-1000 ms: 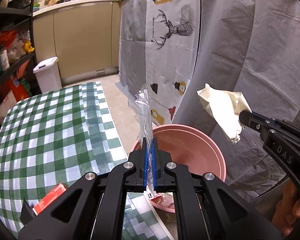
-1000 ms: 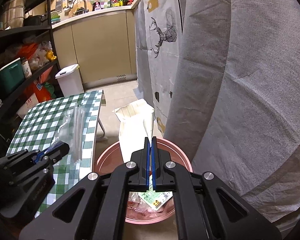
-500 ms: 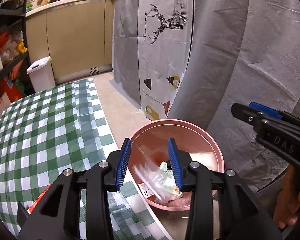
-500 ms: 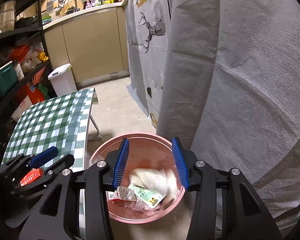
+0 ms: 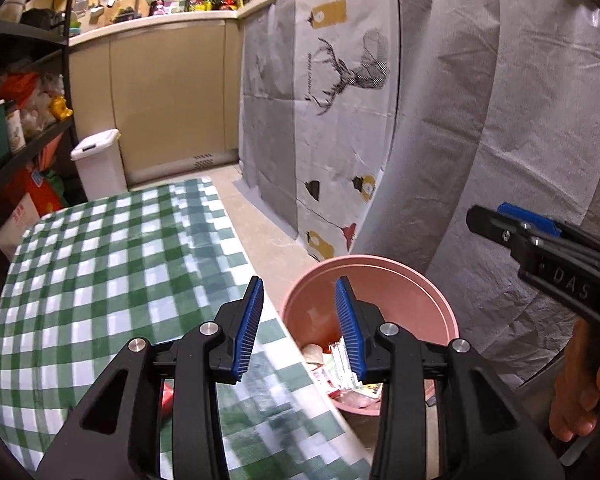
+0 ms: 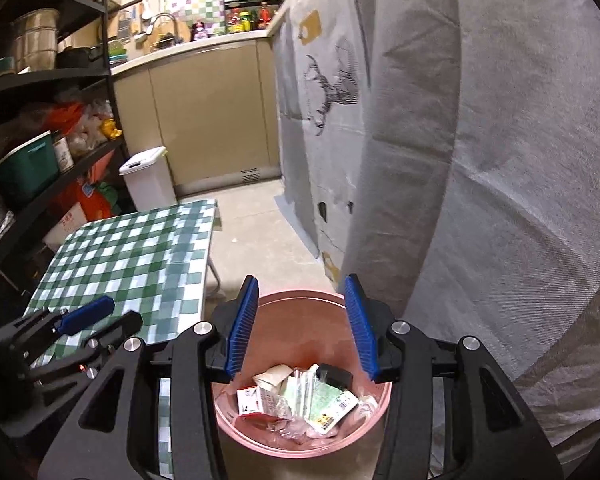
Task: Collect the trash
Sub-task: 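Move both open tools back toward the black packet and red ointment box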
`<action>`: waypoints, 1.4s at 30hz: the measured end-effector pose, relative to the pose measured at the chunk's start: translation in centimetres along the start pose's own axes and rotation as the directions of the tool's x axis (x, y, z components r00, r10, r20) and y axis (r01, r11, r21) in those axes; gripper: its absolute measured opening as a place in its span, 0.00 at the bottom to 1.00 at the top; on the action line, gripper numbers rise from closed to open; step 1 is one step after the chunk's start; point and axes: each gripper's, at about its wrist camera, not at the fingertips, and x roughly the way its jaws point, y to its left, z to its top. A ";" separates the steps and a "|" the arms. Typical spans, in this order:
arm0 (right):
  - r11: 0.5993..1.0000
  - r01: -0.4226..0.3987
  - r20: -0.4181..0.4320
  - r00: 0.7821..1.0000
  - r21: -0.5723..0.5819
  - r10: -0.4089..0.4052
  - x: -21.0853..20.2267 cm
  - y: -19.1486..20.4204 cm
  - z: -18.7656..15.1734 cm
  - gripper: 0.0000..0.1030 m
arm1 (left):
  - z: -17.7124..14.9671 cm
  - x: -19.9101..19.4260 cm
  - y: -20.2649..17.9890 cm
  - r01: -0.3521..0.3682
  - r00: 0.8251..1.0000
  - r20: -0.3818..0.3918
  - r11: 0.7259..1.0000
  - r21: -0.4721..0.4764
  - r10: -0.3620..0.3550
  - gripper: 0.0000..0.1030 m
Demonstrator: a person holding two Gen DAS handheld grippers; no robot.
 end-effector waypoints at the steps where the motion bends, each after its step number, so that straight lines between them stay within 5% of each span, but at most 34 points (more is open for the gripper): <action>1: 1.000 -0.006 0.004 1.000 -0.008 0.006 -0.2 0.3 -0.1 0.44 | 0.0 -0.3 0.5 -0.003 1.000 0.004 1.000 -0.007 0.003 0.35; 20: 0.984 -0.102 0.026 0.994 -0.144 0.107 -1.3 7.6 -1.6 0.43 | -1.5 -6.3 9.3 -0.116 0.992 0.050 0.991 -0.068 0.119 0.23; 23: 0.982 -0.121 0.025 0.992 -0.142 0.126 -1.3 8.3 -1.6 0.36 | -2.4 -7.4 10.9 -0.143 0.988 0.053 0.987 -0.073 0.147 0.22; 28: 0.972 -0.202 -0.012 0.979 -0.119 0.202 -0.7 9.7 -1.7 0.09 | -3.9 -8.7 13.8 -0.178 0.982 0.048 0.979 -0.103 0.183 0.21; 36: 0.942 -0.319 -0.082 0.947 -0.104 0.312 0.4 12.9 -2.6 0.10 | -7.7 -8.5 17.1 -0.171 0.984 -0.062 0.978 -0.120 0.165 0.21; 38: 0.933 -0.346 -0.112 0.935 -0.099 0.335 0.9 13.7 -3.0 0.10 | -8.7 -8.4 17.3 -0.157 0.985 -0.089 0.981 -0.112 0.147 0.22; 42: 0.919 -0.378 -0.153 0.921 -0.114 0.359 1.6 15.4 -3.7 0.15 | -10.6 -8.1 16.4 -0.127 0.983 -0.137 0.990 -0.056 0.119 0.52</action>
